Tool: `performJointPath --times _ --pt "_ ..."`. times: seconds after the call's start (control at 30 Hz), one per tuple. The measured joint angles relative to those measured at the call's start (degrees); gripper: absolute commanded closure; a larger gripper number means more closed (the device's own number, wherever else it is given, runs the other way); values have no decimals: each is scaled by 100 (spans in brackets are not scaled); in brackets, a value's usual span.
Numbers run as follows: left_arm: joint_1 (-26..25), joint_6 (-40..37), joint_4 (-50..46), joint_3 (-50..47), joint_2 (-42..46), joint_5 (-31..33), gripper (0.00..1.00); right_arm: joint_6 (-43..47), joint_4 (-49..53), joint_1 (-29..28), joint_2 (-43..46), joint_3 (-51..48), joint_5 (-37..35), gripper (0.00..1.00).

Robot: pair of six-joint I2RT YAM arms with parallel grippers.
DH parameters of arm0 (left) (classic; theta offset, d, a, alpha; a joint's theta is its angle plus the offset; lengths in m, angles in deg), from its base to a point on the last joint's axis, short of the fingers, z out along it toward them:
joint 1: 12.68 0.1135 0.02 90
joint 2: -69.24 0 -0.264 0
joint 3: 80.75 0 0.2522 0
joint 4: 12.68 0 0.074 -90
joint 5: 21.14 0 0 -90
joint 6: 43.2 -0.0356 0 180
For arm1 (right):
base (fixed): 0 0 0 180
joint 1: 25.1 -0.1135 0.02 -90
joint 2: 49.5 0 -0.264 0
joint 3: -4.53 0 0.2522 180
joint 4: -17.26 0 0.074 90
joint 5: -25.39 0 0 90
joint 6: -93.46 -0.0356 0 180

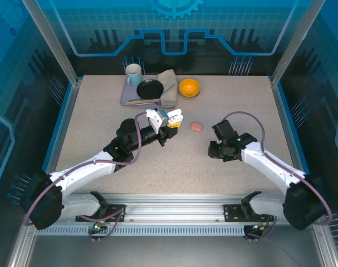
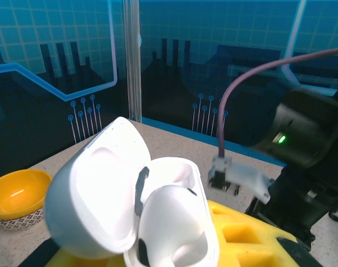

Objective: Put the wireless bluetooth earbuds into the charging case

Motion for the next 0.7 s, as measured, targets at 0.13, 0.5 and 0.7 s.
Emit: performJointPath --times 0.13,0.5,0.7 --pt "0 0 -74 61 2 11 100 85 -291 0 710 4 24 73" --pt "0 2 -245 144 -31 44 100 664 -901 -11 1029 1528 282 73" --pt "0 4 -299 374 -210 35 100 1036 -1342 -199 664 2669 452 73"
